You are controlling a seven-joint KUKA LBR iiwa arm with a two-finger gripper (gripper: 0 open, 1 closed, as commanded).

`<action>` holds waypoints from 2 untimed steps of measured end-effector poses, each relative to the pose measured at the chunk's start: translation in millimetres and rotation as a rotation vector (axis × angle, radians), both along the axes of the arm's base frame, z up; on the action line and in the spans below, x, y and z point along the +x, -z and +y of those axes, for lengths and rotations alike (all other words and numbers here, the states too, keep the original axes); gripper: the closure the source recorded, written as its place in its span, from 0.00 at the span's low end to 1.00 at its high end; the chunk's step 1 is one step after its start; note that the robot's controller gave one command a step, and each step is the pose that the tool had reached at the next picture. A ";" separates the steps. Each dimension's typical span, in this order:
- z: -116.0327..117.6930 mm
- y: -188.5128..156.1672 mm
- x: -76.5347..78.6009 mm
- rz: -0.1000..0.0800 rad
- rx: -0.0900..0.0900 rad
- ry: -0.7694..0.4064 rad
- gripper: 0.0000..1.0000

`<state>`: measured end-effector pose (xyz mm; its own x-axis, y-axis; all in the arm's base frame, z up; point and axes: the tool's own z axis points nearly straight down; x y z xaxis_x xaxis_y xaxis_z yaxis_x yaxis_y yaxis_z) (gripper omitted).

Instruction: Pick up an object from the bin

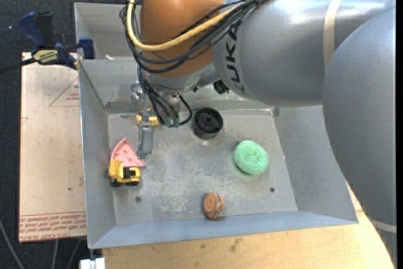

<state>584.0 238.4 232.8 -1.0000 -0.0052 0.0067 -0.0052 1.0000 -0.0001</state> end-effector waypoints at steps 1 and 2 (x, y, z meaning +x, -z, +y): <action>-1.4 -5.2 1.5 -0.008 0.002 0.004 0.00; -21.9 37.3 -8.0 -0.012 0.003 -0.074 0.00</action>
Offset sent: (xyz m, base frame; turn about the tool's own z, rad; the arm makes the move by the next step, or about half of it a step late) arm -0.0227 -0.0527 -0.1001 -0.1795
